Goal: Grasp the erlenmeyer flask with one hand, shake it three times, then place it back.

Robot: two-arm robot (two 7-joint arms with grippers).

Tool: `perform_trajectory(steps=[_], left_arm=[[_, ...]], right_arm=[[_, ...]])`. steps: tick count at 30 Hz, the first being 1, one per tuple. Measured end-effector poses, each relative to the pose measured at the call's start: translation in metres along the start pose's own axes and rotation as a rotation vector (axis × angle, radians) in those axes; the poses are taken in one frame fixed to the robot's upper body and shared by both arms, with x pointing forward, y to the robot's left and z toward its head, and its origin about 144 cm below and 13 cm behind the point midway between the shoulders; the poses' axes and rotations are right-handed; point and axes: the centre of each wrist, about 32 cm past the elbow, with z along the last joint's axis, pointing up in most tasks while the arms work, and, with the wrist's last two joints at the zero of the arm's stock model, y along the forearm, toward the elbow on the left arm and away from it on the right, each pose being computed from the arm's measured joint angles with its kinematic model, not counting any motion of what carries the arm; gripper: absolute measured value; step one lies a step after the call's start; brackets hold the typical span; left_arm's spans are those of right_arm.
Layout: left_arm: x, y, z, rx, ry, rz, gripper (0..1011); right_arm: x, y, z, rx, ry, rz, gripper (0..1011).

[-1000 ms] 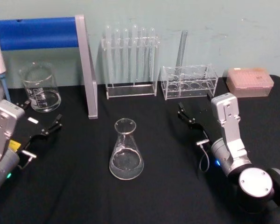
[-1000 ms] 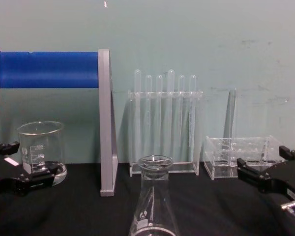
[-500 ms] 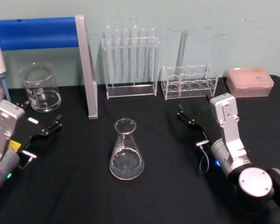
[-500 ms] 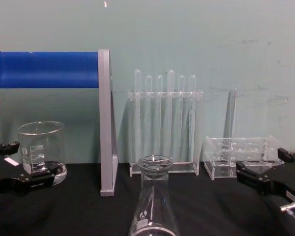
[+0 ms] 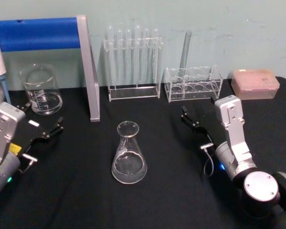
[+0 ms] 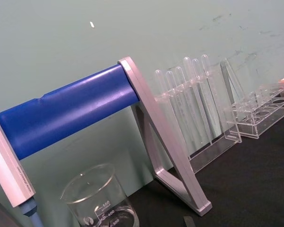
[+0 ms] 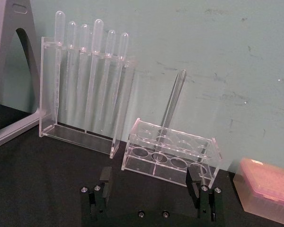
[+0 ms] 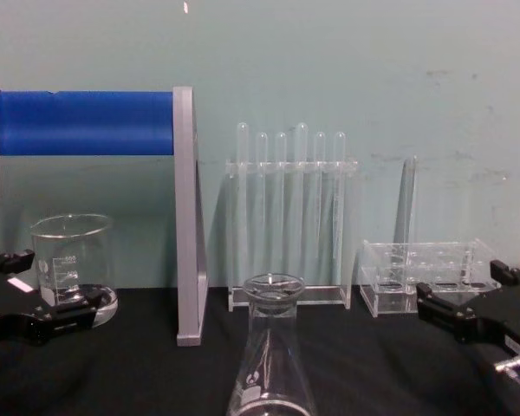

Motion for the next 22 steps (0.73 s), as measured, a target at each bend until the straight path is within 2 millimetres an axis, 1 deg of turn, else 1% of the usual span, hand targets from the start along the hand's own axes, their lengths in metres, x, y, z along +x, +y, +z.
perform_trajectory(steps=[22], left_arm=[[0.0000,0.0000,0.0000,0.000,0.000,0.000,1001]], right_arm=[[0.0000,0.0000,0.0001,0.002,0.001,-0.001,1000]])
